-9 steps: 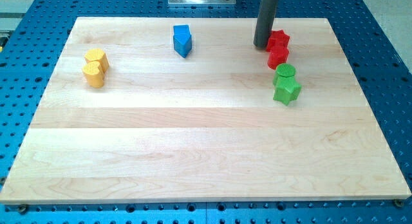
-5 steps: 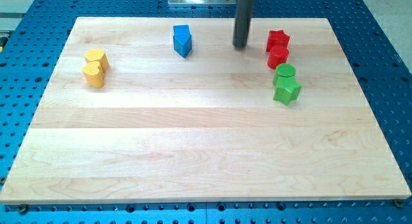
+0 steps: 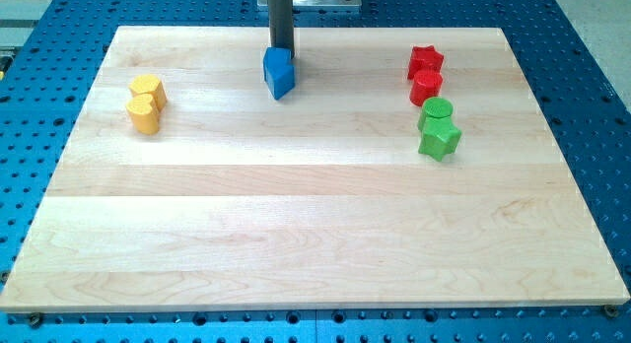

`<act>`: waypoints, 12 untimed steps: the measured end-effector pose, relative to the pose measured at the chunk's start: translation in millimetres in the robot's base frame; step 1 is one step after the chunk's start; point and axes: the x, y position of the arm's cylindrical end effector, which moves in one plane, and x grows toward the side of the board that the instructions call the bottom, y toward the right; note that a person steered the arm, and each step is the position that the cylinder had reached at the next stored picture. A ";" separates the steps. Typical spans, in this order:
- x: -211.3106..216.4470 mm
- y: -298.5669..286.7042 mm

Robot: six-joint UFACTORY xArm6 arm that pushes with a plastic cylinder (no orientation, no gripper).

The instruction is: Bring the triangle below the green star

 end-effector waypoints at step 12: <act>327.5 162.8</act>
